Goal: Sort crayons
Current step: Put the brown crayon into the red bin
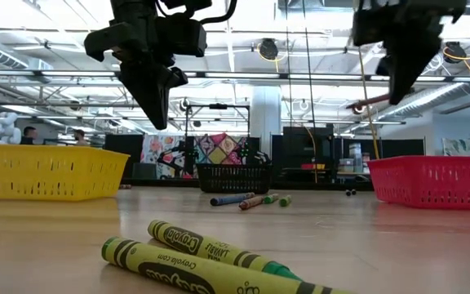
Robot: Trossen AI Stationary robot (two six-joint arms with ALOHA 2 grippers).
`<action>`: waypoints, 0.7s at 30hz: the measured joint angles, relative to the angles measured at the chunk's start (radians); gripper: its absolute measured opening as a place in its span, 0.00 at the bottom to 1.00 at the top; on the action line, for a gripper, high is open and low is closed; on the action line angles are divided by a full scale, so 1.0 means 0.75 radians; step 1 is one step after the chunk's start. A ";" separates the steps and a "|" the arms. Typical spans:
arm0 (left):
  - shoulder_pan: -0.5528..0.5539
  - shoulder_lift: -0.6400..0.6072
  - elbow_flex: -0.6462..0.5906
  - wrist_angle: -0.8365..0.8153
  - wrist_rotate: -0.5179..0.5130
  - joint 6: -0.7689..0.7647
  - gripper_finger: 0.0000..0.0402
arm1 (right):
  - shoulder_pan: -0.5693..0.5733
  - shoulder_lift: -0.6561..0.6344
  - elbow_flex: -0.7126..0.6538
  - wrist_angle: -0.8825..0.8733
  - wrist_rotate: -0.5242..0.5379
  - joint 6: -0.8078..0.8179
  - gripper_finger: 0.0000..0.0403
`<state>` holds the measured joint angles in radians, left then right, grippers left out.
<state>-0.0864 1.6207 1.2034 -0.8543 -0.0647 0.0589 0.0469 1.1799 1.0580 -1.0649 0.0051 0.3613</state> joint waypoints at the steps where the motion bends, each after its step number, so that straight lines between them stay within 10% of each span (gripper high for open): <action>1: 0.000 0.000 0.000 0.000 0.000 0.000 0.00 | 0.011 -0.023 -0.017 -0.007 -0.001 0.025 0.01; 21: 0.000 0.000 0.000 0.125 0.004 -0.002 0.00 | 0.168 -0.200 -0.521 0.228 -0.048 0.299 0.01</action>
<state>-0.0864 1.6207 1.2034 -0.7605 -0.0616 0.0571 0.1726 1.0302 0.6676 -0.8942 -0.0307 0.5856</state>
